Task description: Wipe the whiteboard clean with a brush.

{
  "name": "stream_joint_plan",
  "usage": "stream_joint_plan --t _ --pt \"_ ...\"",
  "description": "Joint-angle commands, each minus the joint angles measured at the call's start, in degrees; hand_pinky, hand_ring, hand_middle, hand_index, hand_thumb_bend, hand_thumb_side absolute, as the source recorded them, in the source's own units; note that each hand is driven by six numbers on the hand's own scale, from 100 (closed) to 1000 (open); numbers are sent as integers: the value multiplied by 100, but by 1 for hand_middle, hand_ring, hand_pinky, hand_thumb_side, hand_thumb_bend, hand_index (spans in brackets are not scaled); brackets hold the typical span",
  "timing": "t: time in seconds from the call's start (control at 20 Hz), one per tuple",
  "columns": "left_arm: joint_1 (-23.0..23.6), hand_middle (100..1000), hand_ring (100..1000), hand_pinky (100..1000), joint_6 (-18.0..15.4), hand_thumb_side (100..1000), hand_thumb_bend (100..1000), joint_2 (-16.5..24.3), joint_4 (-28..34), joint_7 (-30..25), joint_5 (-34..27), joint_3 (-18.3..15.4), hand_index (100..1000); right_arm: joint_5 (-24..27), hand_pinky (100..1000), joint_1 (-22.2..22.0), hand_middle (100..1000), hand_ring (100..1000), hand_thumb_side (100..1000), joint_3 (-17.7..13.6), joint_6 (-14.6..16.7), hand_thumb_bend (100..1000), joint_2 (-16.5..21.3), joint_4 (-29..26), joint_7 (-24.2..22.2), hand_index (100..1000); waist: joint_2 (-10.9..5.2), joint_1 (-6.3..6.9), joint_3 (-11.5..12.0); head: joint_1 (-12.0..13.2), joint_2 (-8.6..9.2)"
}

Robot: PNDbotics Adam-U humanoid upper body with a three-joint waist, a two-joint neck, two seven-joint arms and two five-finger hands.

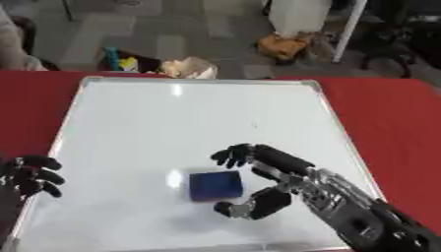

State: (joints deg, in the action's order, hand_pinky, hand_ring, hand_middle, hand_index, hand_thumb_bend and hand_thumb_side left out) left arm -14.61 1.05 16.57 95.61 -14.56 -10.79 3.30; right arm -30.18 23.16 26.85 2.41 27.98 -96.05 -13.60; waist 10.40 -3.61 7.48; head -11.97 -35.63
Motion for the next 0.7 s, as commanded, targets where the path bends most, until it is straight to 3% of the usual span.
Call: stream_joint_plan --t 0.05,0.7 --pt "-64 589 553 476 0 934 661 31 118 -16 9 -6 663 -156 735 63 778 769 575 -79 -25 448 73 -35 98 929 -67 30 12 8 31" --pt "-93 588 553 476 -14 934 663 43 137 -18 27 -10 662 -205 735 86 776 769 580 -84 19 451 86 69 22 921 11 26 89 9 76"
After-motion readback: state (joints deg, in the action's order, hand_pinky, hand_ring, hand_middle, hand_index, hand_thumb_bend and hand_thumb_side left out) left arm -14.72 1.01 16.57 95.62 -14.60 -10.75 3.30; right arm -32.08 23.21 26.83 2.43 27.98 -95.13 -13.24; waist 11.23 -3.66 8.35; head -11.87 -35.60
